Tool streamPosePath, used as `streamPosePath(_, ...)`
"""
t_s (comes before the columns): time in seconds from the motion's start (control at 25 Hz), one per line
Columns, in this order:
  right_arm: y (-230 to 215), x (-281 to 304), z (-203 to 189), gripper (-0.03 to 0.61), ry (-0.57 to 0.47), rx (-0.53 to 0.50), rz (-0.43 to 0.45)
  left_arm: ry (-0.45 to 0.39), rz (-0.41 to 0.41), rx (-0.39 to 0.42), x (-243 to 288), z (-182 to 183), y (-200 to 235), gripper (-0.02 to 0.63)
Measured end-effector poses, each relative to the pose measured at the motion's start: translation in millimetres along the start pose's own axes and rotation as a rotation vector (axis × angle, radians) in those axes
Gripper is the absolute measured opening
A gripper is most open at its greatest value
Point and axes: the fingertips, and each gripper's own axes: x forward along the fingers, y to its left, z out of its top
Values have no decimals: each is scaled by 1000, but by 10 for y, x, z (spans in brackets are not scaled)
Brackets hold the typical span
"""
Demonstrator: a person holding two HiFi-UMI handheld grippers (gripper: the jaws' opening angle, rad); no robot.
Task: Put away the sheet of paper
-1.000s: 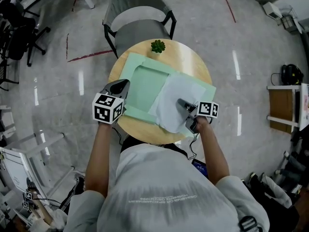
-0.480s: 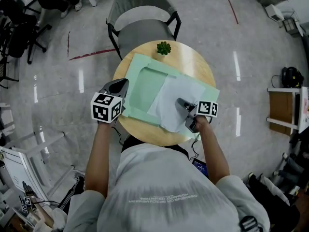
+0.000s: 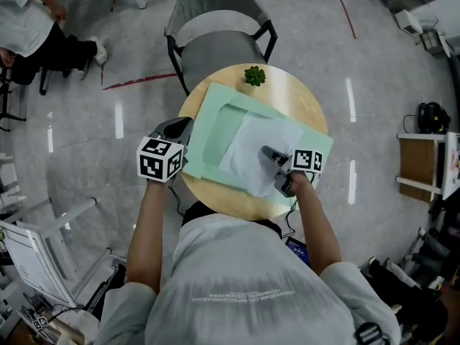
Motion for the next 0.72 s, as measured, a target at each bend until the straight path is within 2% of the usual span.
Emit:
streamPosePath(0.28, 85, 225, -21, 29, 4, 1, -12, -6, 2, -19, -90, -34, 263, 23)
streamPosePath(0.72, 179, 497, 1, 29, 5, 13, -31, 0, -18, -19, -140, -121, 447, 23)
